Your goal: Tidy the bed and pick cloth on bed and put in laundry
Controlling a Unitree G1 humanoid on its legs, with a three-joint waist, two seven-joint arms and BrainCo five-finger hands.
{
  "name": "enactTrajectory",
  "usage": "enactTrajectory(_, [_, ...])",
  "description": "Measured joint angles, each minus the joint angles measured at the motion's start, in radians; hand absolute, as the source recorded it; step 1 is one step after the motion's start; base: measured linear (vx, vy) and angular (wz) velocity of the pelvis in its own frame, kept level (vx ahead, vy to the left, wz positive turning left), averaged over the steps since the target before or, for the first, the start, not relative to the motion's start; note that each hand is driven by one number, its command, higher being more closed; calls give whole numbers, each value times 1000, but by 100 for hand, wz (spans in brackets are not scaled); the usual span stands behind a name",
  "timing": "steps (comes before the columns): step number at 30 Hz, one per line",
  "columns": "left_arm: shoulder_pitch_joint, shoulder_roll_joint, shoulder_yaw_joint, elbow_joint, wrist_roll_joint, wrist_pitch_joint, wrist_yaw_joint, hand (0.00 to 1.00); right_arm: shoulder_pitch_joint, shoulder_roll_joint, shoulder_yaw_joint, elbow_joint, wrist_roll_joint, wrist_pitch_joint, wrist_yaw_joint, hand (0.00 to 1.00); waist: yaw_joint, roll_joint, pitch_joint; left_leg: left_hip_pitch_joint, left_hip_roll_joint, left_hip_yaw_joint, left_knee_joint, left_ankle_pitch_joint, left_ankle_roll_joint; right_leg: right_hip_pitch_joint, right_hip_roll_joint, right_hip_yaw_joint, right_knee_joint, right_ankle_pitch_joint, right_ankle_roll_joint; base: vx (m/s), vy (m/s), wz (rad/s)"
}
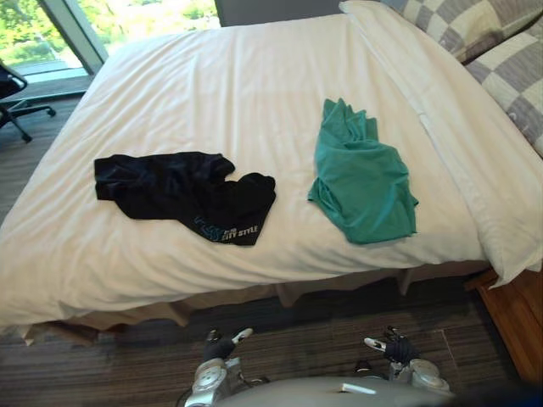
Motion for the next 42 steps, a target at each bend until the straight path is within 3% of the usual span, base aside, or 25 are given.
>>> enactTrajectory(4, [15,45,196,-33,-87,-91,22,0,43,-4,-68,14,-2,14,17,0,4,-1,-2,-2,4,-13,-20,15,-3,0,7,-15,0,-2,-2,-8,-33,15])
enactTrajectory(7, [-38,214,410,-116,-159,-92,19,0,84,-11,-100,14,-6,20,27,0,2,2,-8,2,12,-7,-22,14,-4,2,14,-12,0,-5,-6,12,-6,-3])
enactTrajectory(9, [-119,398,572,-116,-196,-87,13,0,103,-13,-116,22,-35,18,26,0,-1,4,-22,6,13,7,-29,15,-5,-1,18,6,-1,-4,-6,51,-11,-18])
enactTrajectory(13, [-244,586,690,-115,-210,-85,-35,0,135,-7,-135,23,-44,16,14,0,2,2,-40,23,6,34,-31,15,-5,2,15,34,-11,4,-6,23,1,-22])
enactTrajectory(21, [-422,701,638,-272,-168,-60,-231,0,186,7,-132,-10,-44,17,-24,0,18,-3,-61,38,13,91,3,-16,-10,-9,24,110,-19,20,-16,-37,-26,-26])
enactTrajectory(25, [-495,745,587,-282,-114,0,-297,0,221,7,-130,-22,-46,19,-25,0,20,-4,-65,36,21,134,20,-28,-12,-37,35,157,-13,33,-21,-69,-33,-33])
enactTrajectory(31, [-584,751,427,-236,31,102,-323,0,258,5,-120,-28,-85,18,-22,0,-3,-4,-65,35,22,163,26,-28,-12,-59,42,196,-13,51,-23,-72,-34,-18])
enactTrajectory(36, [-620,744,320,-186,179,136,-334,0,255,12,-65,-41,-83,16,-21,0,-33,-17,-52,-8,22,177,38,-26,-10,-111,43,221,-10,67,-27,-74,-43,-13])
enactTrajectory(42, [-683,644,222,-183,380,151,-212,0,236,10,-15,-81,-62,-6,-21,0,-48,-31,20,-69,22,188,55,-21,-3,-181,44,238,3,80,-29,-47,-47,-6])
